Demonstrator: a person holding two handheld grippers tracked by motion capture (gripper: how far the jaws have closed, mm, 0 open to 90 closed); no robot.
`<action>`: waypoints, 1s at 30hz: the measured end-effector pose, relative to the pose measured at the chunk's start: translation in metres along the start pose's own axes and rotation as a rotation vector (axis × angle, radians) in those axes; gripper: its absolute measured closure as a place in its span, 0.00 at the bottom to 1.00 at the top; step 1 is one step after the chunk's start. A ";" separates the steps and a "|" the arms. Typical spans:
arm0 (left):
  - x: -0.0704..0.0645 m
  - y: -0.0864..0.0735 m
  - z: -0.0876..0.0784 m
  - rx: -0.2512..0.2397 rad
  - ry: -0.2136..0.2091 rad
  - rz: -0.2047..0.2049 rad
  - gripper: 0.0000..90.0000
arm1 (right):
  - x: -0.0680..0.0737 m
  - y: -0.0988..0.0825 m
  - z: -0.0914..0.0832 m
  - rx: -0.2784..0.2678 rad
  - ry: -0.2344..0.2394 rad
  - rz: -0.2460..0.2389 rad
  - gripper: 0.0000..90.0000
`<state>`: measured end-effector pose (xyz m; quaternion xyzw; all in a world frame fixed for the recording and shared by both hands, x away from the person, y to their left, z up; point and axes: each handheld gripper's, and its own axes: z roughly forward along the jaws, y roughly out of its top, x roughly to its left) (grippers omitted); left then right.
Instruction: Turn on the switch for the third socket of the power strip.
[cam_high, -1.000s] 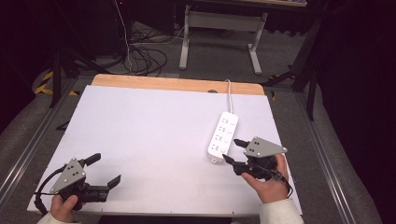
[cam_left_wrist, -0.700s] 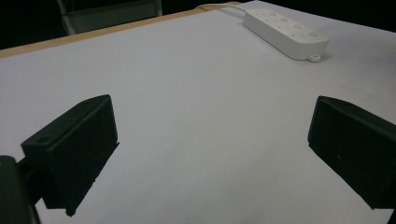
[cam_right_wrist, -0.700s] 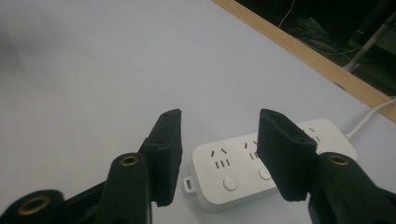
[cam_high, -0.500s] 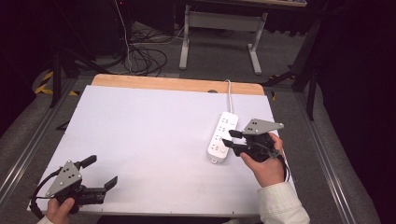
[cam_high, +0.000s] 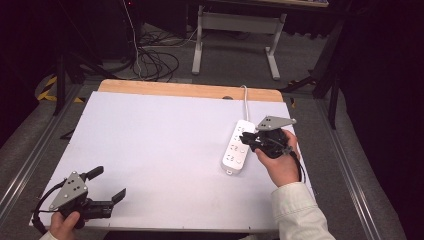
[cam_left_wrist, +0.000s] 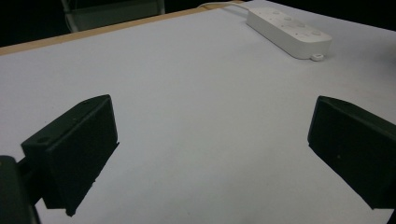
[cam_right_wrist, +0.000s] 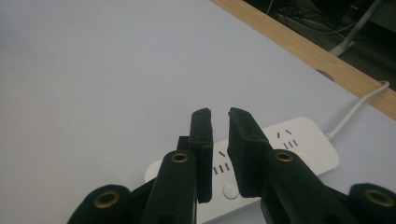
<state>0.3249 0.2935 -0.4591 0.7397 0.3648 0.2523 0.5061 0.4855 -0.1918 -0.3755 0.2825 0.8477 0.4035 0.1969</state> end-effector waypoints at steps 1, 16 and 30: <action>0.000 0.000 0.000 0.000 0.001 0.000 0.02 | -0.004 0.001 0.004 0.006 0.003 0.009 0.93; 0.000 0.000 0.000 -0.002 0.003 -0.010 0.02 | -0.029 -0.005 0.025 0.029 -0.020 0.087 1.00; -0.001 0.000 0.001 0.006 -0.001 -0.004 0.02 | -0.038 -0.011 0.054 0.167 0.002 0.149 1.00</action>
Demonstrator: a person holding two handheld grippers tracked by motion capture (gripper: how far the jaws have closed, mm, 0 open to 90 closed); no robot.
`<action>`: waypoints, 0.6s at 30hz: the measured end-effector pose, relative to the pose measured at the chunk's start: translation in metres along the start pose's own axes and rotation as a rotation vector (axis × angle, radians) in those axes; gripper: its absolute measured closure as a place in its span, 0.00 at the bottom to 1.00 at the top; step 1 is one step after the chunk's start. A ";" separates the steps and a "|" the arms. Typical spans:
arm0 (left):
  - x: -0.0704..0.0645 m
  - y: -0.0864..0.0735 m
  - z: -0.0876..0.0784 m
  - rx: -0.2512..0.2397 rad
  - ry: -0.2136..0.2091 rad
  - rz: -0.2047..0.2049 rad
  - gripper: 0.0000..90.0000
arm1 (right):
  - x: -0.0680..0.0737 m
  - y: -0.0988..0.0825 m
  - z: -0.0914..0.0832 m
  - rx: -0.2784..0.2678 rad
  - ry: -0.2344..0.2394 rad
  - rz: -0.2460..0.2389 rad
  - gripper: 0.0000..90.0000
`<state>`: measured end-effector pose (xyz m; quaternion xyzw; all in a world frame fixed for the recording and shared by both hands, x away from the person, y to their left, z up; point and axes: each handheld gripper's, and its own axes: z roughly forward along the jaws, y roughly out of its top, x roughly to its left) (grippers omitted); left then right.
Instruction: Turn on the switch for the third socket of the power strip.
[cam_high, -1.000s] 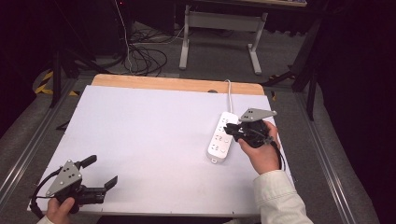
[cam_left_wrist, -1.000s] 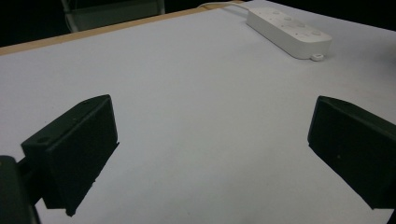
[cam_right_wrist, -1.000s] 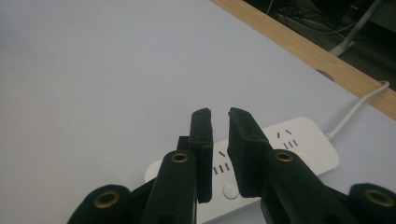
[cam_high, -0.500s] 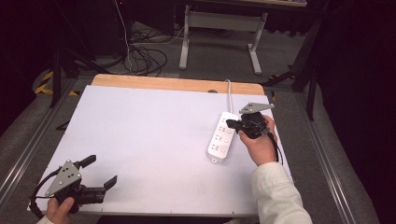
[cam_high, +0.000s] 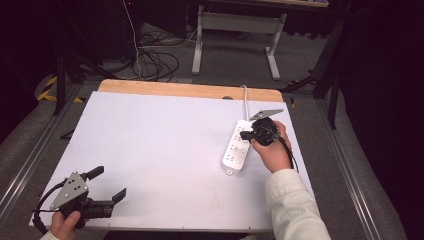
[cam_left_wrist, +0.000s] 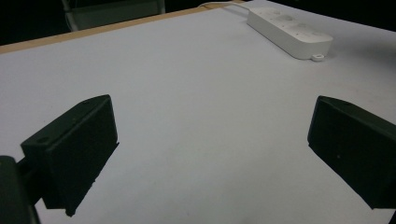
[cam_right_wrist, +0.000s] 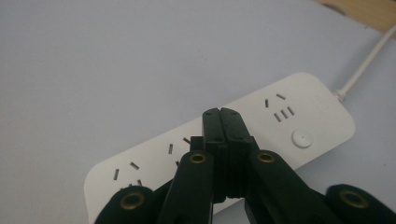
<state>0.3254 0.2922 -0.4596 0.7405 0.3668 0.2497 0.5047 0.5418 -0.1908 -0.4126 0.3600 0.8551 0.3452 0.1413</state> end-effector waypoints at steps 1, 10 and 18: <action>0.000 0.000 0.000 0.001 -0.001 0.003 0.02 | 0.000 0.000 0.002 0.018 -0.001 0.002 1.00; 0.001 0.000 -0.001 -0.002 0.001 0.001 0.02 | 0.002 0.001 0.010 0.127 0.006 -0.003 1.00; 0.001 0.000 -0.001 -0.003 0.001 -0.003 0.02 | 0.005 -0.001 0.011 0.184 0.011 -0.022 1.00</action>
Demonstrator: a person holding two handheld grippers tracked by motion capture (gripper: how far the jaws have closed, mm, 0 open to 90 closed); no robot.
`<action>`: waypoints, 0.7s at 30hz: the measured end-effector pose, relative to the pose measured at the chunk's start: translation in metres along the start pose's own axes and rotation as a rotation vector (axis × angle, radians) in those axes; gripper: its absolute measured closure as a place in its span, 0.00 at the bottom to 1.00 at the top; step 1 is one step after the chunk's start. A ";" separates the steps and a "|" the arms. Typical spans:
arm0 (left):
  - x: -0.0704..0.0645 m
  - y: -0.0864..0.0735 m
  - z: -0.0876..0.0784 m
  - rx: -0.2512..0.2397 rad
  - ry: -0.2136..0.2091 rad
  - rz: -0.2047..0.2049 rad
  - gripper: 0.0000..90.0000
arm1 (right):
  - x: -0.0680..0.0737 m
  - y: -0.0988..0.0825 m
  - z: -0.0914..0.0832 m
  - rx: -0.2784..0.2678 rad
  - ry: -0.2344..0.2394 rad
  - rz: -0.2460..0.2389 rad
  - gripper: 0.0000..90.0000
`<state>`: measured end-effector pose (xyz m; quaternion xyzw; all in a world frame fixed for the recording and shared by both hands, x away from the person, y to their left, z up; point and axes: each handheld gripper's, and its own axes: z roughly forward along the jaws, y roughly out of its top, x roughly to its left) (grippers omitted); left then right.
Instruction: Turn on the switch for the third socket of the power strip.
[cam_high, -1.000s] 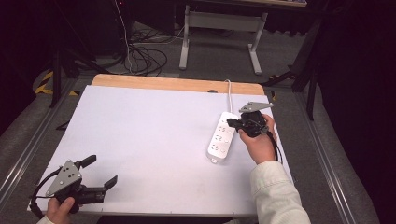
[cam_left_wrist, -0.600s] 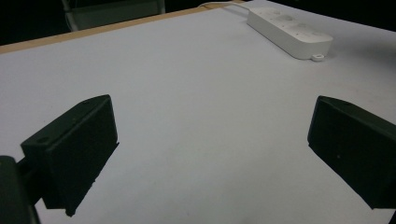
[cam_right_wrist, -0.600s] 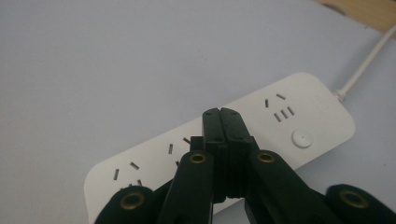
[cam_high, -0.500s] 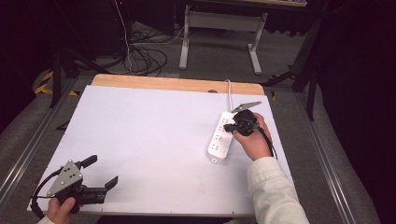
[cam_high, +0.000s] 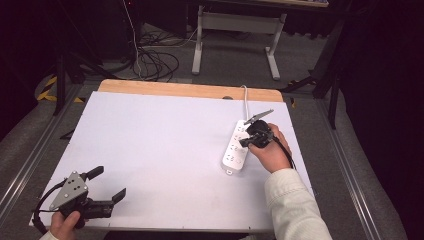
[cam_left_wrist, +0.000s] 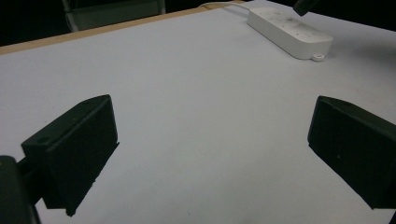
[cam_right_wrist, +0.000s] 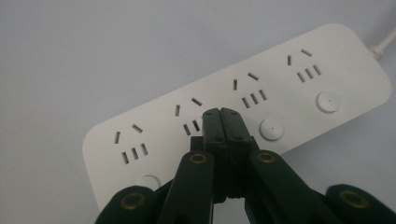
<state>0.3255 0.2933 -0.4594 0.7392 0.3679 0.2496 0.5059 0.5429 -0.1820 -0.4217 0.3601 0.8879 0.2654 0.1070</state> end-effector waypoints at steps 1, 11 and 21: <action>0.000 0.000 0.000 0.000 -0.001 0.000 0.02 | 0.000 0.000 0.000 0.007 0.006 0.005 1.00; 0.000 0.000 0.000 -0.001 -0.001 -0.001 0.02 | 0.002 -0.002 0.007 0.060 0.011 -0.018 1.00; 0.000 0.000 0.001 -0.002 -0.001 -0.003 0.02 | 0.004 -0.002 0.009 0.082 -0.004 -0.042 1.00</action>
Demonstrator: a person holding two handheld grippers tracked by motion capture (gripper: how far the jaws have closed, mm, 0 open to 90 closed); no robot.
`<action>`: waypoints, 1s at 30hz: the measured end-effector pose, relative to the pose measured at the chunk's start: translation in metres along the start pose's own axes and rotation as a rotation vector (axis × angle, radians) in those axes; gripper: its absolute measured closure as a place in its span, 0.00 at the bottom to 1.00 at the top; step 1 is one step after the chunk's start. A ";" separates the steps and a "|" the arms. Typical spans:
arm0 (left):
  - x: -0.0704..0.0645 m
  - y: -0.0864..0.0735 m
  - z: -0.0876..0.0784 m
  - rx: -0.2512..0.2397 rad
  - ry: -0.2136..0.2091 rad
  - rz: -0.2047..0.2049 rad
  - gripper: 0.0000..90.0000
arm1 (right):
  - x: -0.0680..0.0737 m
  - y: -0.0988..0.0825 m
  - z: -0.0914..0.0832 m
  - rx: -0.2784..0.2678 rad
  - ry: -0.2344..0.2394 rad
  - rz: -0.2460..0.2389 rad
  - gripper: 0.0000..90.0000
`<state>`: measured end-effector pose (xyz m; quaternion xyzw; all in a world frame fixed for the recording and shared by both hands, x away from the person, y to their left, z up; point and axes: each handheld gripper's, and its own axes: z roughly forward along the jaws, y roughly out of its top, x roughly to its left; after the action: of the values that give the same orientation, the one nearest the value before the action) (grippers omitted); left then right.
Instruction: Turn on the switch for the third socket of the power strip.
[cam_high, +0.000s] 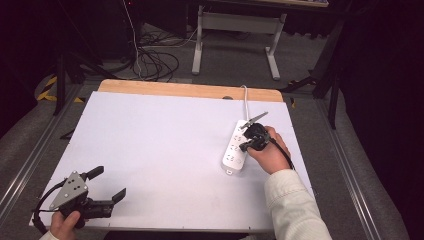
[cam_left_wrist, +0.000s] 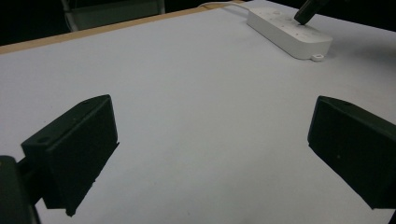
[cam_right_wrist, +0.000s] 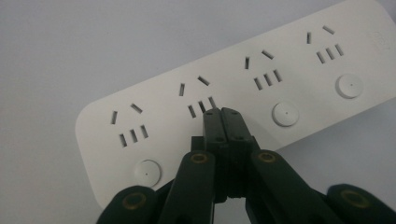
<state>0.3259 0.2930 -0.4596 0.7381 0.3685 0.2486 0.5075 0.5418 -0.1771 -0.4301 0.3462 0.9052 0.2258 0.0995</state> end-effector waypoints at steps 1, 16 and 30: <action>0.000 0.000 0.000 -0.001 -0.001 0.000 0.02 | 0.000 0.000 0.000 0.000 -0.002 -0.004 1.00; 0.000 0.000 0.000 0.003 -0.003 0.007 0.02 | -0.003 -0.005 0.002 -0.028 0.021 0.024 1.00; -0.001 0.000 0.000 0.002 -0.013 0.008 0.02 | -0.002 -0.003 0.004 -0.005 0.019 0.024 1.00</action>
<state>0.3256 0.2924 -0.4591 0.7417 0.3627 0.2454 0.5080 0.5428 -0.1796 -0.4348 0.3545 0.9013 0.2327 0.0892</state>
